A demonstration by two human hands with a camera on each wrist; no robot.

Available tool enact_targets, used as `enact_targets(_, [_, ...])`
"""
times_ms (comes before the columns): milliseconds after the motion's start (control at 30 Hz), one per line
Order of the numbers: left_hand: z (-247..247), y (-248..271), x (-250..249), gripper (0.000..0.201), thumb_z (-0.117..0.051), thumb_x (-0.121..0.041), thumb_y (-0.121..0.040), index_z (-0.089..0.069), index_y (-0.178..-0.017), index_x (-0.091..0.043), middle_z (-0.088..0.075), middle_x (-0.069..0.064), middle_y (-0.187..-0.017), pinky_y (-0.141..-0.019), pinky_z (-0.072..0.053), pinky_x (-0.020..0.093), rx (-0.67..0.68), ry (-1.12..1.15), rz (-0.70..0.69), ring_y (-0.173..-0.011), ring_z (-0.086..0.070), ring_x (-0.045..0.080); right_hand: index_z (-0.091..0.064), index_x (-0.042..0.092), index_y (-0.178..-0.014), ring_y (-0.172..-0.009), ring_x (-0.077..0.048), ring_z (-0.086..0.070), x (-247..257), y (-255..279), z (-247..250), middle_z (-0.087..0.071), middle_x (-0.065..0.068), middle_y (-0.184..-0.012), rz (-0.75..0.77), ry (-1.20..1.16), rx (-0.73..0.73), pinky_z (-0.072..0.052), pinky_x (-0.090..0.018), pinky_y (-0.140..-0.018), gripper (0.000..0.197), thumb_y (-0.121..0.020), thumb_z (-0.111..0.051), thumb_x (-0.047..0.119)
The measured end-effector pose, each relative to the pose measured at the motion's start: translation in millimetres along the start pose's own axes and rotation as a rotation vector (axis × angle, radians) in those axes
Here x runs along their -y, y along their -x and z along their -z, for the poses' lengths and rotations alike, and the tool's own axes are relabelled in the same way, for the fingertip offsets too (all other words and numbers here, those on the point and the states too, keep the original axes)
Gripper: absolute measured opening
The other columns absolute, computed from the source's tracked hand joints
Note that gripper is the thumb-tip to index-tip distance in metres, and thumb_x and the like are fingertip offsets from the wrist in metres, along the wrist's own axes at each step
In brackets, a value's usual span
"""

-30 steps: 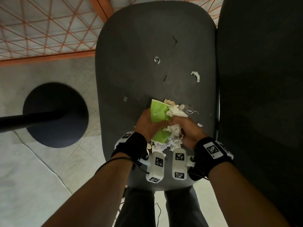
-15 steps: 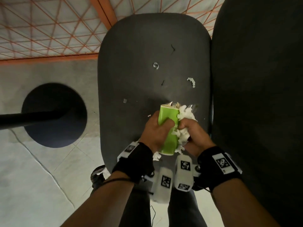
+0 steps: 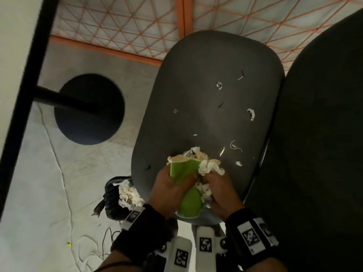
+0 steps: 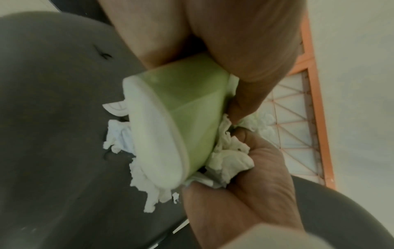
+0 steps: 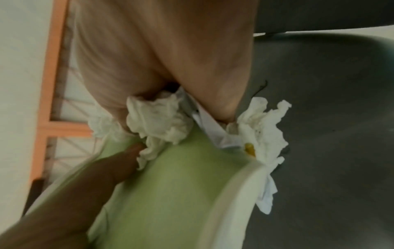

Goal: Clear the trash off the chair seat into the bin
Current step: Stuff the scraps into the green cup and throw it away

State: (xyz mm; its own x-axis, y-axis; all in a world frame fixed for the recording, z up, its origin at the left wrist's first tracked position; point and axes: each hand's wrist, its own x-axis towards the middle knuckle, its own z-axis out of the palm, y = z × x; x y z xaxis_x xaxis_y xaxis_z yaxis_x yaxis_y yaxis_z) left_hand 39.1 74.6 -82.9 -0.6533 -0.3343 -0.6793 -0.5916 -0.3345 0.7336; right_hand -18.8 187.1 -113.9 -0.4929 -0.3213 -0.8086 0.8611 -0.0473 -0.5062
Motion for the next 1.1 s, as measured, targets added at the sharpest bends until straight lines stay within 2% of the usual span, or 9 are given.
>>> enact_targets(100, [24,32,5,0.029,-0.082,-0.019,-0.068,-0.071,-0.096,-0.02,-0.077,0.001,-0.091,-0.069,-0.059,0.031,-0.114,0.097,-0.017,-0.085,-0.074,0.018,-0.068,0.011,-0.091,-0.081,-0.018,-0.067,-6,17,-27,-0.07,-0.005,-0.082,0.026,0.075,0.11,-0.056,-0.035,-0.075,0.016,-0.078,-0.059,0.014])
enact_targets(200, [60,66,22,0.049,-0.076,-0.033,-0.047,-0.069,-0.093,-0.019,-0.076,0.004,-0.086,-0.061,-0.059,0.033,-0.275,0.157,-0.038,-0.077,-0.073,0.022,-0.068,0.026,-0.072,-0.074,-0.013,-0.066,-28,37,-60,-0.069,0.006,-0.073,0.026,0.164,0.254,-0.054,-0.039,-0.075,0.009,-0.066,-0.063,0.029])
enact_targets(267, [86,86,34,0.039,-0.076,-0.022,-0.052,-0.068,-0.09,-0.019,-0.076,0.003,-0.08,-0.055,-0.057,0.028,-0.348,0.182,-0.046,-0.07,-0.073,0.019,-0.068,0.026,-0.072,-0.073,-0.01,-0.068,-51,48,-81,-0.071,0.007,-0.072,-0.009,0.209,0.323,-0.056,-0.032,-0.071,0.007,-0.075,-0.064,0.022])
enact_targets(367, [128,109,60,0.025,-0.072,-0.009,-0.059,-0.074,-0.08,-0.022,-0.075,0.001,-0.072,-0.052,-0.057,0.027,-0.432,0.2,-0.042,-0.063,-0.071,0.015,-0.067,0.023,-0.077,-0.083,-0.02,-0.066,-100,50,-113,-0.069,-0.003,-0.082,-0.066,0.283,0.389,-0.055,-0.043,-0.082,0.01,-0.07,-0.06,0.02])
enact_targets(600, [232,93,157,0.032,-0.057,-0.007,-0.059,-0.076,-0.073,-0.027,-0.072,-0.005,-0.067,-0.069,-0.054,0.038,-0.601,0.238,0.035,-0.061,-0.066,0.013,-0.063,0.03,-0.054,-0.08,-0.026,-0.059,-227,1,-176,-0.061,-0.004,-0.073,-0.178,0.401,0.335,-0.048,-0.045,-0.072,0.027,-0.068,-0.054,0.009])
enact_targets(733, [272,49,220,0.028,-0.057,-0.005,-0.06,-0.075,-0.068,-0.024,-0.07,-0.006,-0.063,-0.071,-0.052,0.038,-0.632,0.212,0.109,-0.061,-0.061,0.015,-0.057,0.027,-0.064,-0.069,-0.017,-0.057,-293,-62,-184,-0.059,0.003,-0.071,-0.171,0.561,0.344,-0.045,-0.022,-0.053,0.03,-0.082,-0.056,0.003])
enact_targets(867, [295,-5,286,0.021,-0.061,-0.009,-0.062,-0.07,-0.078,-0.019,-0.071,-0.002,-0.071,-0.069,-0.056,0.037,-0.591,0.083,0.184,-0.068,-0.065,0.02,-0.055,0.022,-0.093,-0.078,-0.019,-0.056,-349,-131,-170,-0.056,-0.001,-0.083,-0.21,0.675,0.349,-0.048,-0.03,-0.068,0.015,-0.088,-0.055,0.009])
enact_targets(1000, [300,-68,346,0.034,-0.067,-0.013,-0.065,-0.069,-0.099,-0.012,-0.071,0.012,-0.091,-0.077,-0.058,0.044,-0.489,-0.119,0.248,-0.085,-0.068,0.033,-0.045,0.005,-0.134,-0.094,-0.017,-0.046,-384,-190,-139,-0.05,-0.007,-0.107,-0.188,0.881,0.286,-0.043,-0.029,-0.08,0.042,-0.093,-0.051,0.007])
enact_targets(1100, [291,-109,378,0.038,-0.064,0.0,-0.077,-0.062,-0.114,-0.005,-0.067,0.007,-0.093,-0.076,-0.054,0.034,-0.406,-0.195,0.3,-0.084,-0.064,0.025,-0.049,0.01,-0.126,-0.099,-0.016,-0.04,-410,-222,-122,-0.044,-0.005,-0.107,-0.217,0.958,0.299,-0.042,-0.021,-0.073,0.03,-0.096,-0.047,0.008])
